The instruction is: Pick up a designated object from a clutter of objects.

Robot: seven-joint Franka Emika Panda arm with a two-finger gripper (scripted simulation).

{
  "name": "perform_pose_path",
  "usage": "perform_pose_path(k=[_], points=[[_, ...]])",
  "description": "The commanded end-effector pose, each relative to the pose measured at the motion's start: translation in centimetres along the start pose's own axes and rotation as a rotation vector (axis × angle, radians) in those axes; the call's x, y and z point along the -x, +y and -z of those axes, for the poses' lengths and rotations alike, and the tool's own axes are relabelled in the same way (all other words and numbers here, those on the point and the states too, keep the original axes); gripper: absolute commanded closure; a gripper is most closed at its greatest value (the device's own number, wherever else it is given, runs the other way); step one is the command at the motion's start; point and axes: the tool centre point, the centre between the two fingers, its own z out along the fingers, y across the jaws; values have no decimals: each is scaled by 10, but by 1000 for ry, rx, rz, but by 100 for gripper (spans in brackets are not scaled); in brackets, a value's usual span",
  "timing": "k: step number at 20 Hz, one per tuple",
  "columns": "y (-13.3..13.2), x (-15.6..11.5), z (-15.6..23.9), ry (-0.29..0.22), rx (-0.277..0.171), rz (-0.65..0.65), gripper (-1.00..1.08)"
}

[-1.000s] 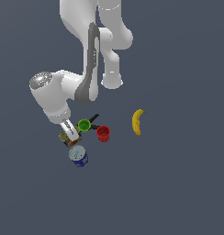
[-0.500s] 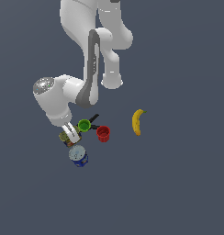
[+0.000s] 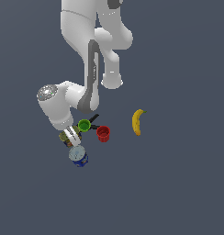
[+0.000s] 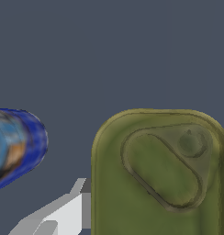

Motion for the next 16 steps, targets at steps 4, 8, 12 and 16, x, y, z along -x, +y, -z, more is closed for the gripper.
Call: perform_pose_path(k=[4,8,12,16], points=[[0,1,-3,-3,2,0,108],[0,1,-3,-3,2,0,108],[-1,1,1,1,-2,0,108],[-3,5,7,1,-2,0,108]])
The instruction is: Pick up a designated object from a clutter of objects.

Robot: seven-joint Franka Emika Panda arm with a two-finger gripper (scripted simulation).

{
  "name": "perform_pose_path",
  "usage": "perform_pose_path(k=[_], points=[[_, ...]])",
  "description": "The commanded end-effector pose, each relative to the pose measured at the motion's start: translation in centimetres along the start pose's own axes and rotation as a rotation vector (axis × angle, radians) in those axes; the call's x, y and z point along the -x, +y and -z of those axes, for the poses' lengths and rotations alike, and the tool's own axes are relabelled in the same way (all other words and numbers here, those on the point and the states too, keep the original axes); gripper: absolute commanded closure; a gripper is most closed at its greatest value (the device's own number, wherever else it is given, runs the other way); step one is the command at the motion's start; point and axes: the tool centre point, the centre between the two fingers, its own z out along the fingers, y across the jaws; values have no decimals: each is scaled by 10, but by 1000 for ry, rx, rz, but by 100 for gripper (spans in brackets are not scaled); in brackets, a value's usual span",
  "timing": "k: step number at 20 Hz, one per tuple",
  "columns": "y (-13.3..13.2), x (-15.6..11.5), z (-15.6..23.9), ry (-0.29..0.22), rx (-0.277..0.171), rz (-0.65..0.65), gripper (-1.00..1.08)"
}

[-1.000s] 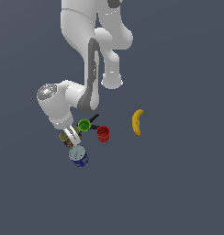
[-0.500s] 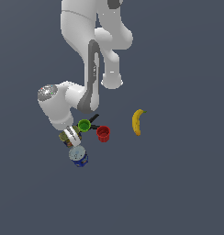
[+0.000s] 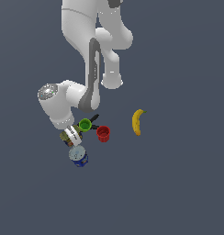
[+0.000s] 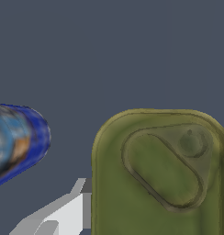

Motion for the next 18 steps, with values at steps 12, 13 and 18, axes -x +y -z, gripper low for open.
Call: perform_pose_path(k=[12,13,18], points=[[-16,42,62,2,-3,0,108],[-18,47,70,2,-2,0,108],[-28,75,110,2,-1,0,108]])
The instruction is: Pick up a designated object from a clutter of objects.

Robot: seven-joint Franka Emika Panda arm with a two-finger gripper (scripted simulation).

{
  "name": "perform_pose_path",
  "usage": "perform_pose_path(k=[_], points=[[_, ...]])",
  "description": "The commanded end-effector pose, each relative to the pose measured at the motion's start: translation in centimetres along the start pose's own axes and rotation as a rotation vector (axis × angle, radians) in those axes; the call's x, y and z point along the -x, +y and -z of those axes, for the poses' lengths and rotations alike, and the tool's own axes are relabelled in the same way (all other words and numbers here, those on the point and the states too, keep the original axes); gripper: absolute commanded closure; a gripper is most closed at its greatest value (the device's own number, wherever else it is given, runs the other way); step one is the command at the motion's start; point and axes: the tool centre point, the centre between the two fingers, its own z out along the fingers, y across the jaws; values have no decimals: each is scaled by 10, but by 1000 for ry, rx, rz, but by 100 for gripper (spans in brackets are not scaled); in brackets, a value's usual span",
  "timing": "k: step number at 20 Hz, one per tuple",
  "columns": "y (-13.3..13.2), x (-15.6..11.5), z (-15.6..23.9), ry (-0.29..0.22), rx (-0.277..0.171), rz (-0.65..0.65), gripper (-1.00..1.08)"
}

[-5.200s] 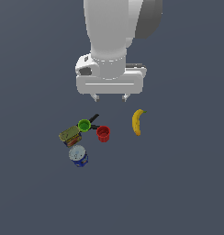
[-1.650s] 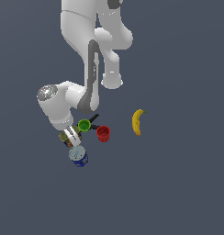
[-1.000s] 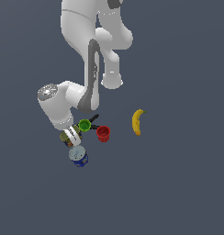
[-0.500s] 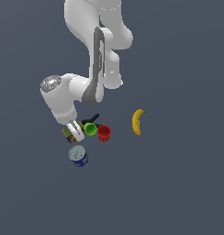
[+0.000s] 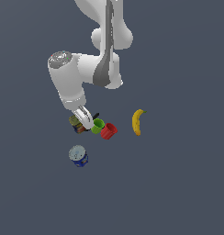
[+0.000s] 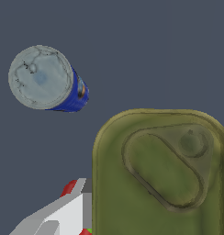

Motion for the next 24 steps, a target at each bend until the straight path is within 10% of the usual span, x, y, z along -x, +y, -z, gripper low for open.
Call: perform_pose_path(k=[1,24], points=[[-6,14,23,4,-2,0,108],[-61,152,232,5,3,1,108]])
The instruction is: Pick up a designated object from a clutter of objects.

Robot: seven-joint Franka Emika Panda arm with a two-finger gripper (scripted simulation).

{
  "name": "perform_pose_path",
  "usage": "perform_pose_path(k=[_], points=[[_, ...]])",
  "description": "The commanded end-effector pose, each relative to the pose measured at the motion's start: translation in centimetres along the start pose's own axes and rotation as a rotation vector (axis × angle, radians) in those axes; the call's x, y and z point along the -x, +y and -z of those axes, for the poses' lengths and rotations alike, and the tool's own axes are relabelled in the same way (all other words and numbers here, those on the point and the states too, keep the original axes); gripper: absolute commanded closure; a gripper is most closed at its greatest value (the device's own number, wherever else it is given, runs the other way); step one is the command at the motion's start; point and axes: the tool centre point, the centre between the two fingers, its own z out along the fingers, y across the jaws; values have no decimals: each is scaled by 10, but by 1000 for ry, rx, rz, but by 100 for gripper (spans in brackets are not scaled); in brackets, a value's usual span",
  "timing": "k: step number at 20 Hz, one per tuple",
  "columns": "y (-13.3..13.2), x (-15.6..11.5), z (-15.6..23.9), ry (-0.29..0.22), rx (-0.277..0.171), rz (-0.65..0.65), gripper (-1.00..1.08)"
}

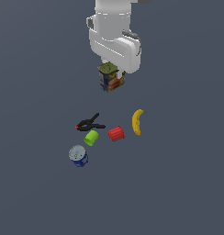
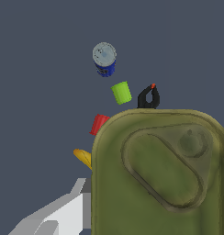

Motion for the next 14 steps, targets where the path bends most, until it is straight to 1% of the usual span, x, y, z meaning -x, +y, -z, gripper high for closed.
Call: perform_pose_path(k=[1,8,14], points=[[-5,12,20,0,-3,0,108],[-16,33,54,-2,-4,1,108],[-20,38,63,-3,-4,1,108]])
